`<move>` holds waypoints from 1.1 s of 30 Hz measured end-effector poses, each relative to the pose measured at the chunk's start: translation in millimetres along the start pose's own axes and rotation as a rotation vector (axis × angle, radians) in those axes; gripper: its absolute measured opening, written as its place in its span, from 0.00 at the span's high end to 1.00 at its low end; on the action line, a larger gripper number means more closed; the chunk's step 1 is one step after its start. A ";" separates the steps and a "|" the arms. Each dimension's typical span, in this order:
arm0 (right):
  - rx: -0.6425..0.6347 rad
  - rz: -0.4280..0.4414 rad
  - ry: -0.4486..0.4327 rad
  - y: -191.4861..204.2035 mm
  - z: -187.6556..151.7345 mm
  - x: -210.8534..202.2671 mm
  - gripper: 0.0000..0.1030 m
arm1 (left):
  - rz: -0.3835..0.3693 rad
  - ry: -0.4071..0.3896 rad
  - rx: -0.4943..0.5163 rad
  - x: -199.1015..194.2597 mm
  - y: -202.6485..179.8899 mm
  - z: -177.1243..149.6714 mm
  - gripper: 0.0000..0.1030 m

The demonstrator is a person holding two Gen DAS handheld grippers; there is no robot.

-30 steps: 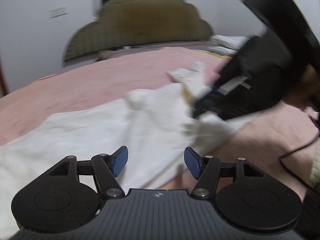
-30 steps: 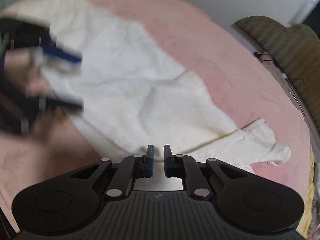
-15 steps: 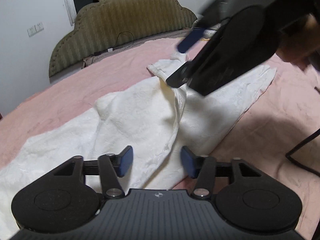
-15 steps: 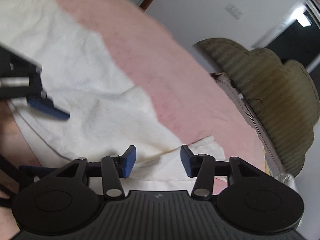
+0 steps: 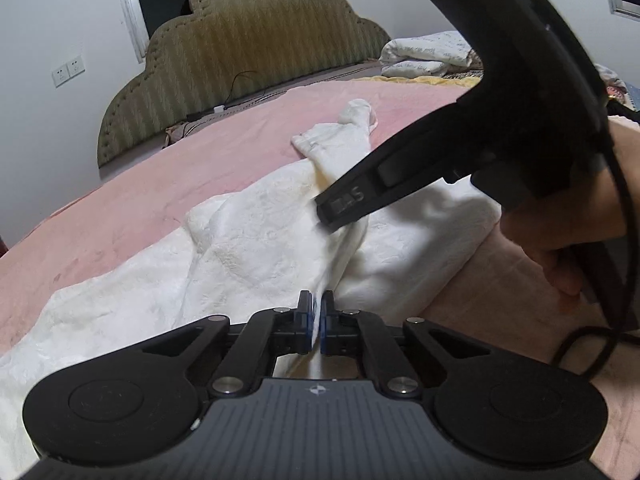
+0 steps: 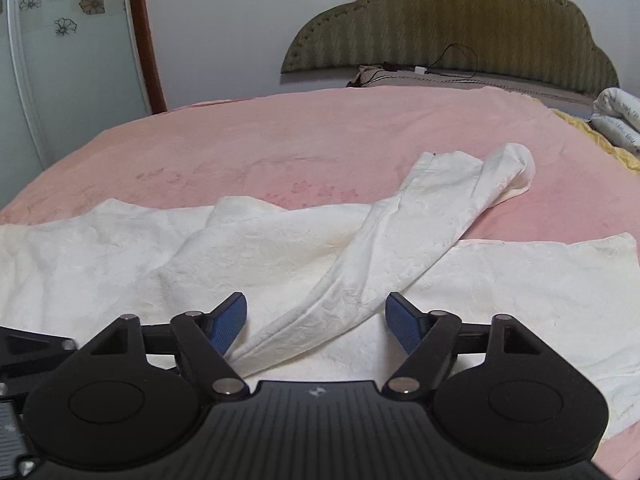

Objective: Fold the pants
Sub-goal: 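Grasp the pant leg cuff with the right gripper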

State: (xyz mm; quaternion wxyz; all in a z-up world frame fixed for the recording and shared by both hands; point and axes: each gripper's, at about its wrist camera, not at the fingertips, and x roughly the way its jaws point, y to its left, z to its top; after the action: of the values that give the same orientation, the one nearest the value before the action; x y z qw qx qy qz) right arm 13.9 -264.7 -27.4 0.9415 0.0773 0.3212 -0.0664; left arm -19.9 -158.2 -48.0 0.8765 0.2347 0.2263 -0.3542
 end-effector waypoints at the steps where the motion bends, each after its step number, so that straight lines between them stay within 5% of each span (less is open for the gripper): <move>1: 0.015 0.003 -0.011 -2.6 -1.5 -3.0 0.68 | -0.001 -0.008 0.005 -2.6 -1.1 0.0 0.95; 4: 0.044 0.025 -0.040 -11.1 -6.3 -17.3 0.85 | -0.021 -0.023 0.012 -9.8 -4.6 0.1 0.96; 19: 0.057 0.086 0.060 -34.3 -35.0 -53.9 0.88 | -0.090 0.004 0.061 -13.6 -16.1 -4.5 0.93; 23: 0.111 0.111 0.069 -49.8 -32.9 -60.5 0.77 | -0.143 -0.016 0.030 -25.5 -13.5 -2.3 0.72; 26: 0.137 0.128 -0.025 -61.8 -24.1 -79.8 0.73 | -0.179 -0.072 -0.010 -38.1 -11.3 2.9 0.53; 29: 0.104 0.076 -0.065 -62.7 -13.0 -83.3 0.73 | -0.099 -0.131 -0.075 -37.2 -6.7 12.5 0.35; 33: 0.038 0.067 -0.052 -46.6 -11.2 -67.1 0.70 | 0.121 -0.127 -0.102 -9.3 -6.2 16.4 0.30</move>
State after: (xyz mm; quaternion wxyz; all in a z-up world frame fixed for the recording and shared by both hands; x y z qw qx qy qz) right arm -53.6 -303.2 0.3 0.9496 0.1043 0.2925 -0.0427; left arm -26.6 -166.8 -31.4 0.9197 0.1802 0.1733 -0.3027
